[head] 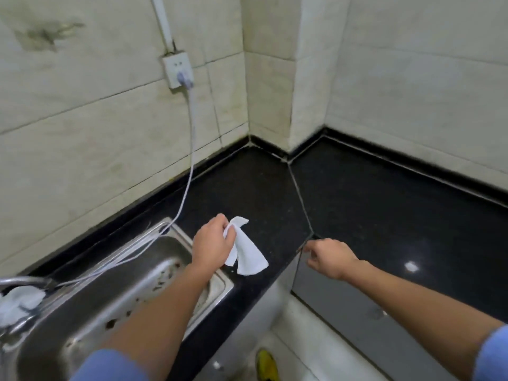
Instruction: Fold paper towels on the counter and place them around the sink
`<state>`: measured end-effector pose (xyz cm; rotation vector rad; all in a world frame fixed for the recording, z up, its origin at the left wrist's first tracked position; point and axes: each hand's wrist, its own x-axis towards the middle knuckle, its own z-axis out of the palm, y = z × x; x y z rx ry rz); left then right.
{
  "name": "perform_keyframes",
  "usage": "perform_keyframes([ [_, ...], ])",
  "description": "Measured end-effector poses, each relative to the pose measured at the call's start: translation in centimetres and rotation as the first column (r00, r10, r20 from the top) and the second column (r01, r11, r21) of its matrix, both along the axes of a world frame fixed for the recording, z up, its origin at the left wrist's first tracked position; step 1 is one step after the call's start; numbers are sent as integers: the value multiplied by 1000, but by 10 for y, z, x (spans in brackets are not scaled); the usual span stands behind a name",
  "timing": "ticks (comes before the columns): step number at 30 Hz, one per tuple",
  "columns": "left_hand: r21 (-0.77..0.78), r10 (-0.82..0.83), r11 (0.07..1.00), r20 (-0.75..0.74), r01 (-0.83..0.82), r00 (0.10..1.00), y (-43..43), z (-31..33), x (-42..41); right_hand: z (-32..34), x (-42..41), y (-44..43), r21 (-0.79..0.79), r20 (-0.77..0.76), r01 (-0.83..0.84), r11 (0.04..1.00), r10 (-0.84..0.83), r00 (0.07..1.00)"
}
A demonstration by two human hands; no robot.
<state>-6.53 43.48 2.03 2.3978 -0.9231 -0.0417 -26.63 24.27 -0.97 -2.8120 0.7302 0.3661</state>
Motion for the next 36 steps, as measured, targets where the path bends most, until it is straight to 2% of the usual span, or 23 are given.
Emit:
perform_keyframes([
  [7,-32,-206,978,-59,204,977,-140,-12,12,-9,-23,-90,-16,-25,199,980,-199,980],
  [14,-78,-348,937,-89,341,933,-249,-9,20,-7,-23,-154,-3,-28,315,949,-315,949],
  [18,-89,-330,943,-150,320,932,-277,-32,26,-19,-17,-180,28,-65,349,937,-346,936],
  [20,-43,-309,951,-175,306,935,-278,-52,31,-31,-11,-194,49,-92,333,942,-327,940],
  [24,219,-260,924,-239,313,936,-260,-95,39,-55,9,-220,132,-139,255,958,-237,962],
  [28,458,-175,820,-371,344,912,-232,-122,38,-75,38,-243,254,-143,176,951,-144,979],
  [30,474,-120,808,-452,352,884,-225,-126,36,-84,54,-255,289,-108,185,939,-160,981],
  [32,437,-74,842,-488,317,870,-227,-128,34,-92,67,-267,272,-68,237,933,-227,971],
  [34,423,-37,871,-451,251,892,-236,-132,31,-99,78,-276,257,-57,299,919,-295,954],
  [36,449,-30,869,-373,209,927,-248,-136,28,-105,87,-279,260,-101,306,916,-290,952],
])
